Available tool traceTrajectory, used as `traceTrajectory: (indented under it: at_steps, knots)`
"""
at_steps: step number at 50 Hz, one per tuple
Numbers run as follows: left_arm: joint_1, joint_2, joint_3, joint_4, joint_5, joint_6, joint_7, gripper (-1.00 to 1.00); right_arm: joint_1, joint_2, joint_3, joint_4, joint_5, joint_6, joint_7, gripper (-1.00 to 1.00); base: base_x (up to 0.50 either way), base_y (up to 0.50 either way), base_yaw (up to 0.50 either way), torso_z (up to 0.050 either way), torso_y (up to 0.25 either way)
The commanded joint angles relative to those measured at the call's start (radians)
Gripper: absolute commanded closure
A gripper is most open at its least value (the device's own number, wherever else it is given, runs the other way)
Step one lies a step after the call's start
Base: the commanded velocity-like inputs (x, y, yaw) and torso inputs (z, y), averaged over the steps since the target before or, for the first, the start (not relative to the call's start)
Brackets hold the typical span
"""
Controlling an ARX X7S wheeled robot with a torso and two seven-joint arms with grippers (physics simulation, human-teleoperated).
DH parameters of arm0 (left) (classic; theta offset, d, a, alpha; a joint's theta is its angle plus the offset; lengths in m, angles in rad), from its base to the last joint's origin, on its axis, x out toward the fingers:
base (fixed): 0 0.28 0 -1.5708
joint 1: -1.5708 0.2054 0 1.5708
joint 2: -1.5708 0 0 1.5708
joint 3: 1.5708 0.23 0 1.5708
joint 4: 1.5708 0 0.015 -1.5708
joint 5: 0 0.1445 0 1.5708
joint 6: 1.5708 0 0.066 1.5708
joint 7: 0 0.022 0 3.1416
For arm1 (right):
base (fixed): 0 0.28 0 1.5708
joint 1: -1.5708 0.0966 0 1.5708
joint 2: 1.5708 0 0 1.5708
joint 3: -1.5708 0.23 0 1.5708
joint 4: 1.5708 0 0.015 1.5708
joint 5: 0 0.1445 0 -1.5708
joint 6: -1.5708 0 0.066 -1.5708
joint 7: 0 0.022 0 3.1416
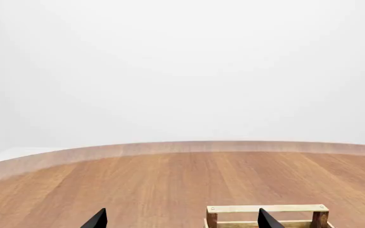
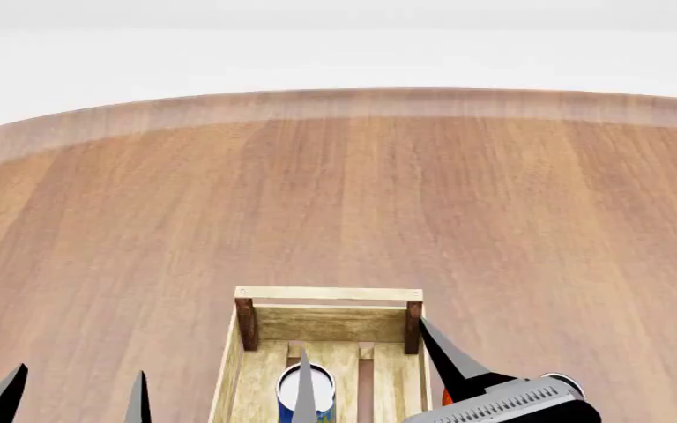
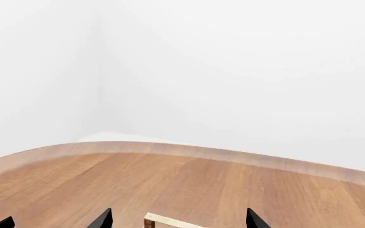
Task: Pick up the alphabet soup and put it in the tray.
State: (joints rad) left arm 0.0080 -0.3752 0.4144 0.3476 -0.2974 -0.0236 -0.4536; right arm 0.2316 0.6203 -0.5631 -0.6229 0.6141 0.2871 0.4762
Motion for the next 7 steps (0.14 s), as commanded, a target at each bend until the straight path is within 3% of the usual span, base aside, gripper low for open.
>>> traceTrajectory:
  at_steps: [1,7]
  knots:
    - [0.005,-0.013,-0.001,0.058,-0.008,-0.02,-0.011,-1.0,0.002,0.019,0.011,-0.049,0.016,0.015,0.019,-1.0,0.0,0.0,0.0,0.0,0.0]
    - [0.005,-0.018,-0.002,0.084,-0.013,-0.03,-0.017,-1.0,0.006,0.028,0.015,-0.071,0.023,0.027,0.03,-1.0,0.0,0.0,0.0,0.0,0.0]
